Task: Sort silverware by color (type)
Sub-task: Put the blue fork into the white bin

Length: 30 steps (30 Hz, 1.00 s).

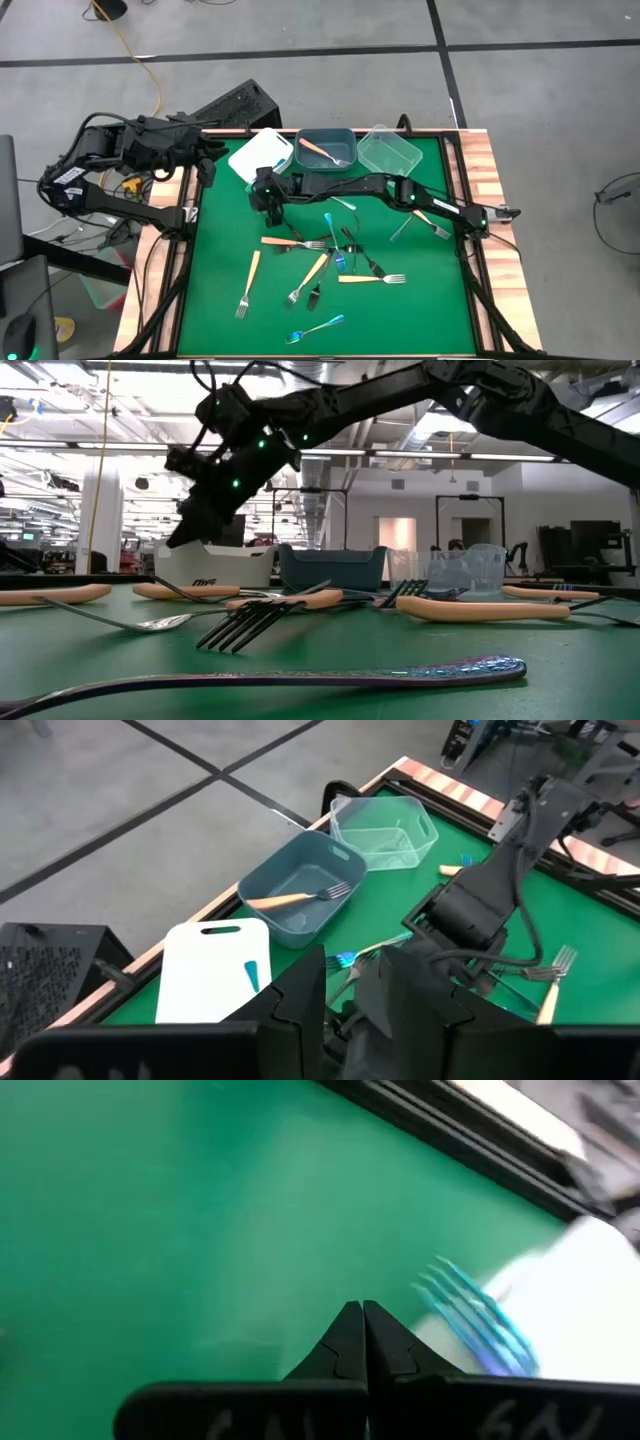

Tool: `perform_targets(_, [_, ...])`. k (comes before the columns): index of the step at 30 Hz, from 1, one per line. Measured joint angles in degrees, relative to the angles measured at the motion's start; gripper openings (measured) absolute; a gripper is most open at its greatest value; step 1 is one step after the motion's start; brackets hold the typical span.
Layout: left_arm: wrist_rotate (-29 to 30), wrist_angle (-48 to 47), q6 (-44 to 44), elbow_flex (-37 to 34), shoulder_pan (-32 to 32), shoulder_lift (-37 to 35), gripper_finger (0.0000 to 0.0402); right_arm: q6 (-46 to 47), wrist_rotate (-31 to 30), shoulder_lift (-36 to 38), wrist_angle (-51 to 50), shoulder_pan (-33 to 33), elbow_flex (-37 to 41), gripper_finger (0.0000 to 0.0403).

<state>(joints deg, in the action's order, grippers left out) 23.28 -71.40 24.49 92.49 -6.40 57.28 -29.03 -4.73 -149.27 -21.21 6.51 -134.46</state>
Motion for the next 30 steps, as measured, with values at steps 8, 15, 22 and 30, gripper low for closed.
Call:
perform_targets(8, [-0.1,-0.2,-1.7,0.0,0.0,0.0,0.0083,0.7,-13.1,0.0,3.8,1.3,-0.4,0.0007])
perform_targets(15, [-0.1,-0.2,-2.7,0.0,0.0,0.0,0.0083,3.3,-12.9,6.4,3.6,1.4,-0.4,0.0007])
perform_targets(22, [-1.8,-2.0,-2.2,-3.2,0.0,-0.6,0.0082,5.0,-12.4,11.6,-7.2,1.0,-0.3,0.0008])
perform_targets(30, [-8.7,-2.5,11.5,-20.3,4.7,-5.4,0.0011,8.2,-22.0,37.5,-34.3,1.9,-0.6,0.0008])
